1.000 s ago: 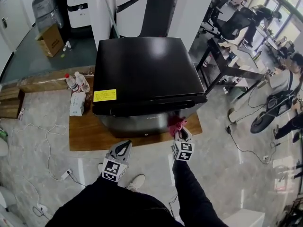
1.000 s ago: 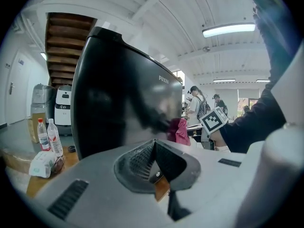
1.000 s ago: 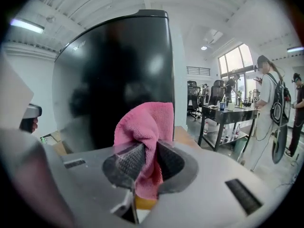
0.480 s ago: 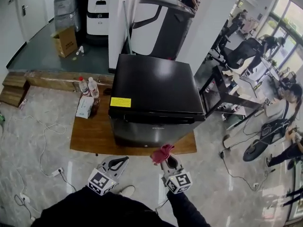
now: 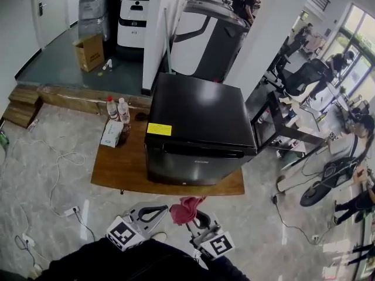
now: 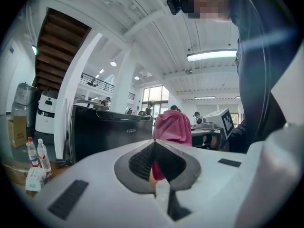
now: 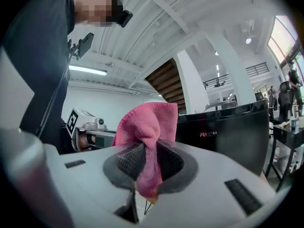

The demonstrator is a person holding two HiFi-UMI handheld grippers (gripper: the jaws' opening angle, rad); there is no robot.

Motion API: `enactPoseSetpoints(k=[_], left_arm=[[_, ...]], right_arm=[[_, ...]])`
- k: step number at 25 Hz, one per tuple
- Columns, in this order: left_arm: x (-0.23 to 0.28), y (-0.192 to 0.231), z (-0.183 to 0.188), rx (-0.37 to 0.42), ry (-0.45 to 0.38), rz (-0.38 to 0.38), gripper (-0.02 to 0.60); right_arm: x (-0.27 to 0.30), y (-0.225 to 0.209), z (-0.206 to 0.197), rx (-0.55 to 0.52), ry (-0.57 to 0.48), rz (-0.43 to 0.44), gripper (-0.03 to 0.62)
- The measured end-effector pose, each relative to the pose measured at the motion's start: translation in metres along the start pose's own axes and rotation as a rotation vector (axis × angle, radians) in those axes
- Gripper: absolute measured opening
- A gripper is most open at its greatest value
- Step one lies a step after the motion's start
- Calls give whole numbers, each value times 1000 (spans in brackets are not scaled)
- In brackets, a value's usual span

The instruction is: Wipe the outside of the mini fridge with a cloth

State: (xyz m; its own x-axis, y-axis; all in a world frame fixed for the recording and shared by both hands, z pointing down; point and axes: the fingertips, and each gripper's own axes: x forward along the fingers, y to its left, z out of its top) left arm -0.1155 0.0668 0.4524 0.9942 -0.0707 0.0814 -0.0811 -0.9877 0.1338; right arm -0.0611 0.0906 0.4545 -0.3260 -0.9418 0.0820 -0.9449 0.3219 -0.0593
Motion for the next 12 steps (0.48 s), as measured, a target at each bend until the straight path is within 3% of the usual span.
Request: enactPoseSetpoints(k=[12], left_arm=[[1,21,0,-17,-2,24,5]], right_arm=[[6,-11,-7,-12,18,5,64]])
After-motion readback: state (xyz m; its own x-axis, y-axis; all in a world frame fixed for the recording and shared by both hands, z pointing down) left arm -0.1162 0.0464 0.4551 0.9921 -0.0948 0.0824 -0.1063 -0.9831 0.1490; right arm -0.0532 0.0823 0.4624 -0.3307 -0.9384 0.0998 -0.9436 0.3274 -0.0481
